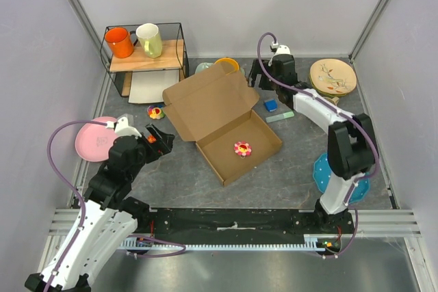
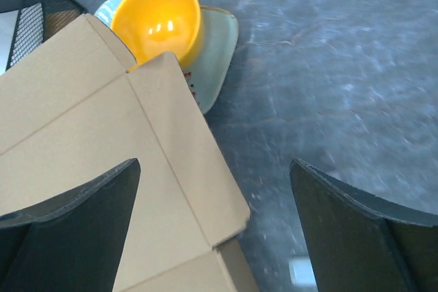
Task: Fold the paper box
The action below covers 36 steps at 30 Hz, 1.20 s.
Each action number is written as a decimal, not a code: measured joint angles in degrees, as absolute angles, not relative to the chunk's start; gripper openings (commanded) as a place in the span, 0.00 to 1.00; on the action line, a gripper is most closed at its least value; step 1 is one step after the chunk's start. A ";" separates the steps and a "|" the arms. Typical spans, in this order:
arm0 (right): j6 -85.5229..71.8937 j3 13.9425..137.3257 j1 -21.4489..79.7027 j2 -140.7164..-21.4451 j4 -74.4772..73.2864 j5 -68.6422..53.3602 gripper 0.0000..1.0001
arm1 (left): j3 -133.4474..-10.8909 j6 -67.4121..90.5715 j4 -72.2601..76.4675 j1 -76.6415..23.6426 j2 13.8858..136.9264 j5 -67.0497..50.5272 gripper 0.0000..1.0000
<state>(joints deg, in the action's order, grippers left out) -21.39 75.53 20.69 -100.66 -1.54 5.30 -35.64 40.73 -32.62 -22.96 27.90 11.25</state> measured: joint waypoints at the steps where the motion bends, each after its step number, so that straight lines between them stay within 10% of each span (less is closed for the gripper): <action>1: -21.30 76.90 19.77 -102.94 -0.34 2.28 0.98 | -35.64 40.75 -32.69 -22.96 27.83 11.18 1.00; 23: -21.89 91.96 14.02 -125.84 6.42 -26.79 0.98 | -34.28 41.06 -32.82 -22.96 21.04 7.44 0.95; 36: -24.10 88.55 14.52 -126.50 11.55 -33.04 0.25 | -31.24 41.01 -31.14 -22.96 21.26 5.78 0.94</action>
